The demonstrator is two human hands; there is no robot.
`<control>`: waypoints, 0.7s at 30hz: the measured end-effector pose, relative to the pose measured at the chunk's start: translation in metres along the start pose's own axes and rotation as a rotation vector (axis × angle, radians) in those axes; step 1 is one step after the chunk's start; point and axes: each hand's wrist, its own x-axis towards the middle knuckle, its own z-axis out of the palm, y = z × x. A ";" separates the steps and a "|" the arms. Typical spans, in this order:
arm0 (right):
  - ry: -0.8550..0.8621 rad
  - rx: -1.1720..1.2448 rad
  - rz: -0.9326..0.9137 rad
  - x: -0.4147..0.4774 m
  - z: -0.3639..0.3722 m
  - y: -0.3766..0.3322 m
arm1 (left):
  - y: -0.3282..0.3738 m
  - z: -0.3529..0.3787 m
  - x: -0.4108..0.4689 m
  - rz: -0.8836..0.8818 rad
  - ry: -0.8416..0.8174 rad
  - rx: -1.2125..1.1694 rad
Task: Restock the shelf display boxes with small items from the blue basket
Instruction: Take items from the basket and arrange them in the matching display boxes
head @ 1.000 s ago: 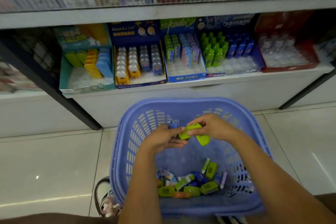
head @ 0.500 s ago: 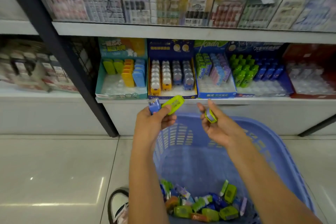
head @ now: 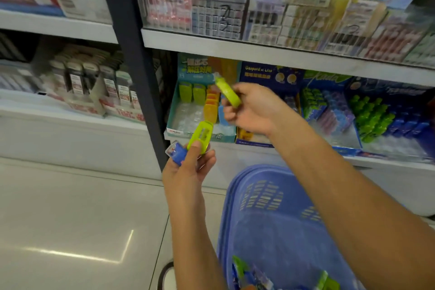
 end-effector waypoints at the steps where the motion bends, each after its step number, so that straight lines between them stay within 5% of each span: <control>1: 0.050 -0.092 -0.071 0.010 0.009 -0.003 | 0.001 -0.003 0.002 0.001 0.008 -0.010; 5: 0.342 -1.005 -0.447 0.049 0.026 -0.008 | 0.003 -0.013 0.010 0.007 0.038 -0.022; 11: 0.218 -1.586 -0.584 0.094 0.036 0.000 | 0.004 -0.026 0.018 0.006 0.085 -0.023; 21: 0.110 -1.736 -0.630 0.110 0.048 0.002 | 0.007 -0.034 0.025 -0.011 0.119 0.017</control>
